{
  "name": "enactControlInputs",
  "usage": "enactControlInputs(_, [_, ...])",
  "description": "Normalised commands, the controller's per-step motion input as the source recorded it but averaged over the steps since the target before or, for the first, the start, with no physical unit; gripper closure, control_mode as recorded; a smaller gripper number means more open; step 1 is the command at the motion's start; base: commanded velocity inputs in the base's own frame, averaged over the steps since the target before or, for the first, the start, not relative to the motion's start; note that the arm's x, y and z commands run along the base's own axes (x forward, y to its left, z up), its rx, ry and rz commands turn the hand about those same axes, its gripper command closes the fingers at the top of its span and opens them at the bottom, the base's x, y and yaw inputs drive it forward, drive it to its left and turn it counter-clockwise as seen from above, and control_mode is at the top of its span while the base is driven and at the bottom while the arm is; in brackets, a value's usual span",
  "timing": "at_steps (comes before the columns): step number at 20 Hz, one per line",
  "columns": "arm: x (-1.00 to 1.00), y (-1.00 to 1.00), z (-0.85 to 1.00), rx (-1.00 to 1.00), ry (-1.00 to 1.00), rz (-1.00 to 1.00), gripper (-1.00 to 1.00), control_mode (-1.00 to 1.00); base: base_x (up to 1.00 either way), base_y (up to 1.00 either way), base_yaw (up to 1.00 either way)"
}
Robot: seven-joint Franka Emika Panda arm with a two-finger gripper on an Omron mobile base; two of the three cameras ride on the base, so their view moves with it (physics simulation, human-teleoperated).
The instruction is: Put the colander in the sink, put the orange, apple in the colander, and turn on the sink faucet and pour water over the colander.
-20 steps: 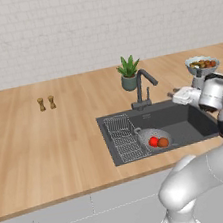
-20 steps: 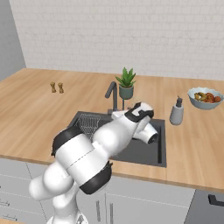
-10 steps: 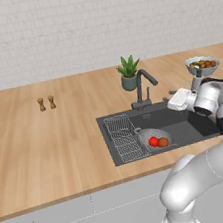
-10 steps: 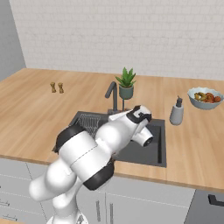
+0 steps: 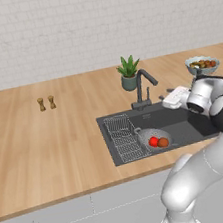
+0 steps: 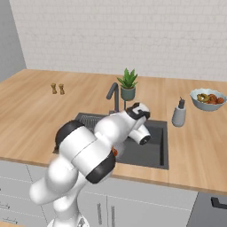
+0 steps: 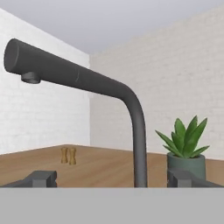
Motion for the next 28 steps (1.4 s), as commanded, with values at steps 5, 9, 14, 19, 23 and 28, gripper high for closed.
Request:
enactControlInputs(5, [0.27,0.07,-0.16,-0.01,0.00,-0.06,-1.00,-1.00,0.00,0.00,0.00])
enactControlInputs(9, [0.21,0.00,-0.38,-0.04,0.00,-0.04,-1.00,-1.00,0.00,0.00,0.00])
enactControlInputs(14, [0.14,0.00,-0.24,-0.01,0.00,-0.01,-1.00,-1.00,0.00,0.00,0.00])
enactControlInputs(19, [0.19,0.00,0.00,0.00,0.00,0.00,-1.00,-1.00,0.00,0.00,0.00])
enactControlInputs(23, [0.29,0.02,0.00,0.00,0.00,0.00,-1.00,-1.00,0.00,0.00,0.00])
enactControlInputs(28, [0.30,0.11,0.01,0.00,0.00,0.00,-1.00,-1.00,0.00,0.00,0.00])
